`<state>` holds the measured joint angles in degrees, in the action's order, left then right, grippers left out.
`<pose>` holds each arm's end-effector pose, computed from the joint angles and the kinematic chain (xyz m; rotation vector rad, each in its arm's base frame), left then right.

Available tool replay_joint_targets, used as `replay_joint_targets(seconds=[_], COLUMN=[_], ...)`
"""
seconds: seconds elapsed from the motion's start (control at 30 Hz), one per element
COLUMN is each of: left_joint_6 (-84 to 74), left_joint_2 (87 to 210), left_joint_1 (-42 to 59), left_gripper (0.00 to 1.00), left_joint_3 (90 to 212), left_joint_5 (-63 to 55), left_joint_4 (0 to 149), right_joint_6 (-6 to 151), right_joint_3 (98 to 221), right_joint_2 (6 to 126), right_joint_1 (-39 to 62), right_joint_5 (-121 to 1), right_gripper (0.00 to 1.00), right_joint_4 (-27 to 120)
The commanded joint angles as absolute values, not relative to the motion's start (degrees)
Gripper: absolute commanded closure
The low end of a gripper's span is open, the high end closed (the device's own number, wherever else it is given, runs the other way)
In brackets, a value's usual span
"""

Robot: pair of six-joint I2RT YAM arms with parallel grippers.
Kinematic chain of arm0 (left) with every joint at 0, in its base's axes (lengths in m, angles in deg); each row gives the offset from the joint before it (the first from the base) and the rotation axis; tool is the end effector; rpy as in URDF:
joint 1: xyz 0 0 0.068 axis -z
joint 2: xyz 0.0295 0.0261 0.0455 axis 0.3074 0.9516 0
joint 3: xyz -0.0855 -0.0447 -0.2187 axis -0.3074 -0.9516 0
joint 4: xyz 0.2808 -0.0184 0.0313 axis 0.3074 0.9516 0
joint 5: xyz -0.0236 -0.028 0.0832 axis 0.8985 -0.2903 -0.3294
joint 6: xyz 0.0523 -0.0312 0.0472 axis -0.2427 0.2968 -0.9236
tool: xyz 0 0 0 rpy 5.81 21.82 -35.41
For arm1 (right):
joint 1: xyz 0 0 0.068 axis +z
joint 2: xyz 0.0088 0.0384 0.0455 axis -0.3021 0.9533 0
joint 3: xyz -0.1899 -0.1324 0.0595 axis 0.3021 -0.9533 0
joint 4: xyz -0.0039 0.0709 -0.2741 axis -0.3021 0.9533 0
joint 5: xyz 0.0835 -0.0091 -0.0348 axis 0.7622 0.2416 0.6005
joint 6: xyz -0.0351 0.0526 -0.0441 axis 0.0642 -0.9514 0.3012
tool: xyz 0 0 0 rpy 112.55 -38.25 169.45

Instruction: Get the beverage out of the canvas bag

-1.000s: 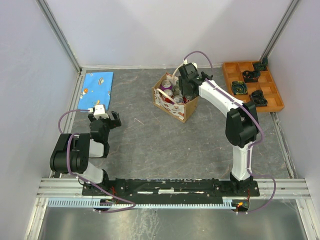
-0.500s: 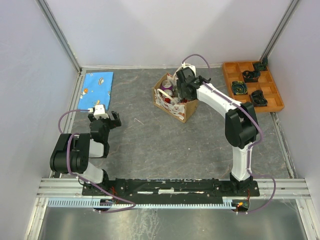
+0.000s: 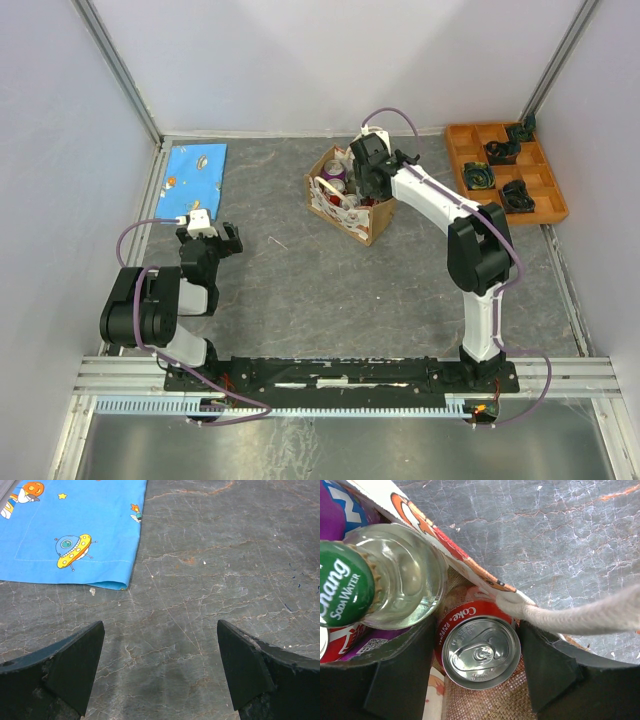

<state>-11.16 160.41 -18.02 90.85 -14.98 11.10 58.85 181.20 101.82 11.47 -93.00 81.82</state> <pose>0.2724 0.0040 0.0735 -0.1225 1.7389 -0.0225 0.4259 0.2047 0.1746 -0.0101 2.4208 -0.1735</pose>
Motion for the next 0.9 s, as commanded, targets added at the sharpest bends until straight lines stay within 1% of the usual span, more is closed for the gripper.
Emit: replay_joint_targets(seconds=[0.0, 0.1, 0.13, 0.17, 0.2, 0.23, 0.37, 0.47, 0.6, 0.87], left_joint_6=[-14.8, -14.8, -14.8, -14.9, -14.8, -14.8, -14.8, -14.8, -14.9, -14.8], left_joint_2=[159.8, 159.8, 159.8, 159.8, 159.8, 159.8, 159.8, 159.8, 159.8, 159.7], left_joint_1=[-17.7, -17.7, -17.7, -17.7, -17.7, -17.7, -17.7, -17.7, -17.7, -17.7], left_gripper=[0.01, 0.01, 0.01, 0.01, 0.01, 0.01, 0.01, 0.01, 0.01, 0.01], left_joint_3=[92.1, 92.1, 92.2, 92.1, 92.2, 92.2, 92.2, 92.1, 92.1, 92.1], left_joint_5=[-16.3, -16.4, -16.3, -16.3, -16.3, -16.3, -16.3, -16.3, -16.4, -16.3], left_joint_4=[9.0, 8.9, 8.9, 8.9, 8.9, 8.9, 9.0, 9.0, 8.9, 9.0], right_joint_6=[59.7, 60.1, 60.3, 60.5, 60.5, 60.6, 61.1, 61.8, 63.4, 66.9], right_joint_3=[176.7, 176.8, 176.8, 176.7, 176.5, 176.2, 175.6, 177.4, 182.2, 193.5], right_joint_2=[110.3, 111.1, 111.3, 111.2, 111.2, 111.1, 108.9, 106.7, 103.9, 100.8], right_joint_1=[10.2, 10.3, 10.2, 10.2, 10.3, 10.4, 10.5, 10.5, 10.6, 10.6], right_joint_5=[-92.1, -91.8, -91.7, -91.6, -91.7, -91.7, -91.2, -91.4, -92.1, -92.0], right_gripper=[0.54, 0.65, 0.71, 0.82, 0.96, 1.00, 1.00, 1.00, 1.00, 1.00], right_joint_4=[94.1, 94.9, 95.1, 95.2, 95.2, 95.0, 92.9, 91.3, 89.2, 89.5])
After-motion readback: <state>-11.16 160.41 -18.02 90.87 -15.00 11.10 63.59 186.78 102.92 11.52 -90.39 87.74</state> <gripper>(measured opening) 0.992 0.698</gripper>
